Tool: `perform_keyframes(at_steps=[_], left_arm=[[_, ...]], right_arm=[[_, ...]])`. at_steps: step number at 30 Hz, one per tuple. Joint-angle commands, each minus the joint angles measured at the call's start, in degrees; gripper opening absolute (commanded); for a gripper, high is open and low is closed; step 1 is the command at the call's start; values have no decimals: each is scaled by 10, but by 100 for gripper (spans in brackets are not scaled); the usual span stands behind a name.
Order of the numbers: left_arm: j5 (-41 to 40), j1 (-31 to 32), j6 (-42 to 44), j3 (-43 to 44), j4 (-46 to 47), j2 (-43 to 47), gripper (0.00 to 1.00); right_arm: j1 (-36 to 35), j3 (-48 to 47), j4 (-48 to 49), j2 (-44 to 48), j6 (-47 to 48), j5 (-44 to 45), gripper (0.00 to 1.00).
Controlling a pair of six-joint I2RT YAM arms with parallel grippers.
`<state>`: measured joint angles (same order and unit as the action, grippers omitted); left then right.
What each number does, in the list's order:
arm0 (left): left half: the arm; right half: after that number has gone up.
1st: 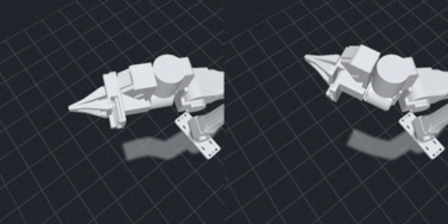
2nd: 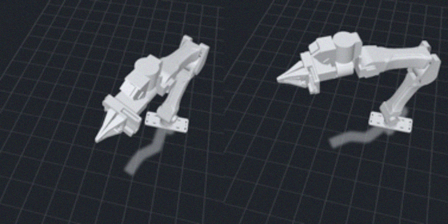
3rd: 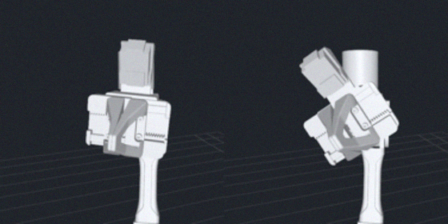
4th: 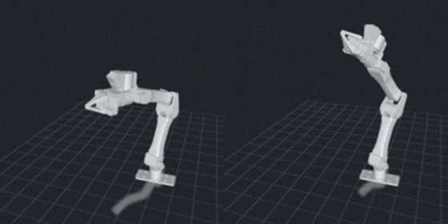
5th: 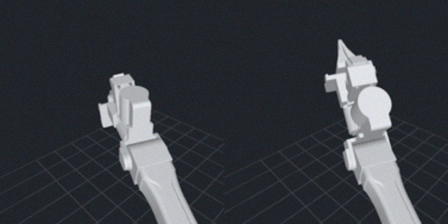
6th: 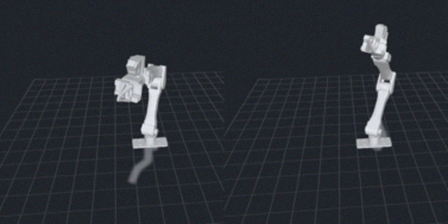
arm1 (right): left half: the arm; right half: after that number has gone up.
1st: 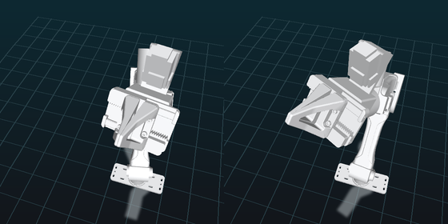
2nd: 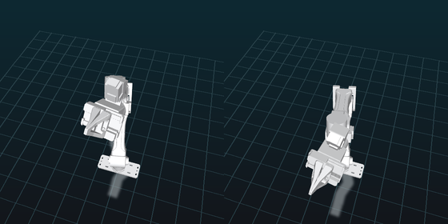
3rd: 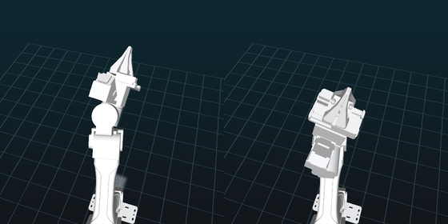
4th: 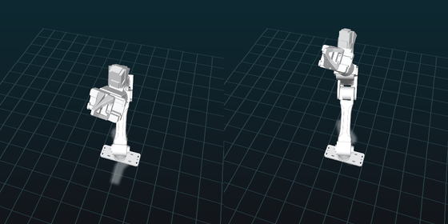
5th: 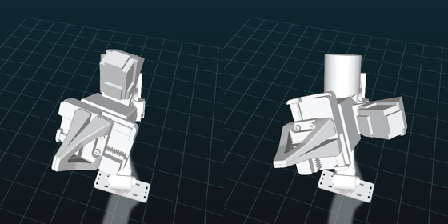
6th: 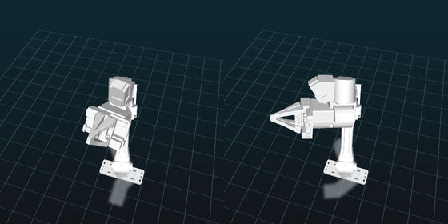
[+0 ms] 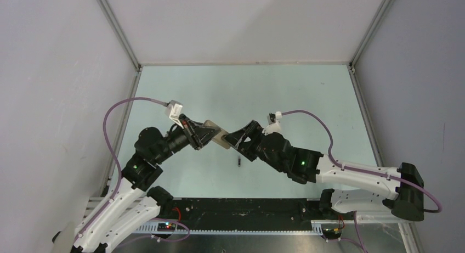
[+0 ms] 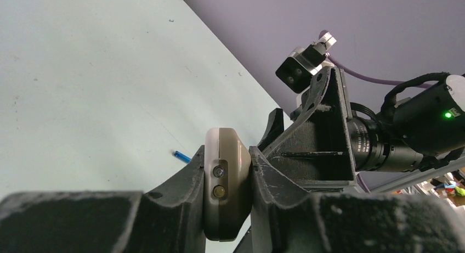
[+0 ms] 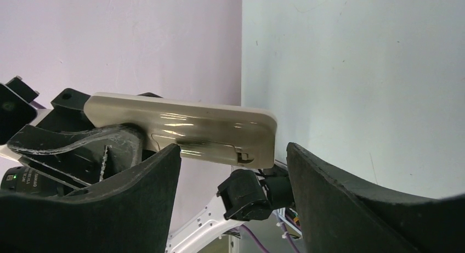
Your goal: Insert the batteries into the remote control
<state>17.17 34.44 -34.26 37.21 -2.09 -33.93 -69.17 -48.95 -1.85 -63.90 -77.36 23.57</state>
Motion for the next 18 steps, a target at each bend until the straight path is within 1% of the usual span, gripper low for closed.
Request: perform_keyframes(at_steps=[1, 4, 7, 10, 15, 18], left_arm=[[7, 5, 19, 28, 29, -1, 0], [2, 4, 22, 30, 26, -3, 0], [-3, 5, 21, 35, 24, -9, 0], [1, 5, 19, 44, 25, -18, 0], [5, 5, 23, 50, 24, -34, 0], [7, 5, 25, 48, 29, -39, 0]], right_arm=[[0, 1, 39, 12, 19, 18, 74], [-2, 2, 48, 23, 31, 18, 72], [-2, 1, 29, 39, 33, 23, 70], [-1, 1, -4, 60, 29, 25, 69], [9, -10, -12, 64, 38, 15, 68], [10, -20, -27, 59, 40, 20, 70]])
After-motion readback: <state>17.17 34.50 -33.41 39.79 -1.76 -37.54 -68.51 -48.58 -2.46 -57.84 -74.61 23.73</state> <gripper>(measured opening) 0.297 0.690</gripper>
